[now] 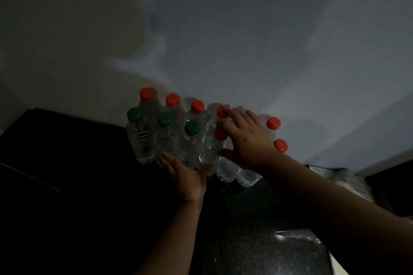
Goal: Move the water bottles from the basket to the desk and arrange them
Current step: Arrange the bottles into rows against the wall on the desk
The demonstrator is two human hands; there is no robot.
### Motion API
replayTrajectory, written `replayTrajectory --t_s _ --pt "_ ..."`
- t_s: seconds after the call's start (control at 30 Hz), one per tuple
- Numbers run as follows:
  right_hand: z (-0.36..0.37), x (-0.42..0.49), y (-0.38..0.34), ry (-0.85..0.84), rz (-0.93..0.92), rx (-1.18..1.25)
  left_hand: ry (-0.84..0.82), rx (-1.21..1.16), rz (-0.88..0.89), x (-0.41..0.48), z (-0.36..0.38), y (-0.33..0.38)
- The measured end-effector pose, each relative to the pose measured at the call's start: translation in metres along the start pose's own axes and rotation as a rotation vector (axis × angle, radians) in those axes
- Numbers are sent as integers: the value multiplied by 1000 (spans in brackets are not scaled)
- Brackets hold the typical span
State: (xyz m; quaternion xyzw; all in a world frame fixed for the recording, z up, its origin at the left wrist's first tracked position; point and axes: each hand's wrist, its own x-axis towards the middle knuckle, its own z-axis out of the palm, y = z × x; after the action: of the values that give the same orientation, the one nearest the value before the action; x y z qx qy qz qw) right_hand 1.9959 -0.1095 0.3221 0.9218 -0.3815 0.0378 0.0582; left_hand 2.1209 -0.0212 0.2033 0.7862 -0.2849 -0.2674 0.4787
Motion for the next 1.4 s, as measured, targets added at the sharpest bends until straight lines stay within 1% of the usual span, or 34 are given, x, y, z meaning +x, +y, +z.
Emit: replayTrajectory --t_s 0.2,0.3,0.37,0.43,0.5,0.6,0.77,0.87,0.93,1.1,1.23,1.4 --pt "-6 1 -4 -28 5 -14 29 -15 4 -2 -12 -2" --pt "-11 2 -9 -26 3 -39 159 -70 8 4 -38 -12" --pt "-16 8 -18 -4 -45 -46 259 -90 -2 18 -64 -22" --pt "-21 20 -30 9 -100 -15 278 -82 -22 43 -87 -29" --pt "-24 33 -43 5 -136 13 196 -88 -23 72 -101 -30" --pt "-21 45 -56 6 -144 -2 16 -152 79 106 -111 -23" --pt "-14 51 -59 -7 -98 1 -278 -313 121 131 -115 -17" --pt "-13 54 -59 -14 -98 -5 -384 -351 173 142 -116 -17" --pt "-14 58 -61 -10 -102 14 -400 -337 168 146 -117 -18" --pt "-22 87 -72 58 -109 87 -358 -292 134 144 -119 -16" --pt "-15 104 -78 48 -117 121 -317 -246 162 142 -118 -12" --pt "-4 103 -79 59 -74 230 -351 -253 237 144 -115 -9"
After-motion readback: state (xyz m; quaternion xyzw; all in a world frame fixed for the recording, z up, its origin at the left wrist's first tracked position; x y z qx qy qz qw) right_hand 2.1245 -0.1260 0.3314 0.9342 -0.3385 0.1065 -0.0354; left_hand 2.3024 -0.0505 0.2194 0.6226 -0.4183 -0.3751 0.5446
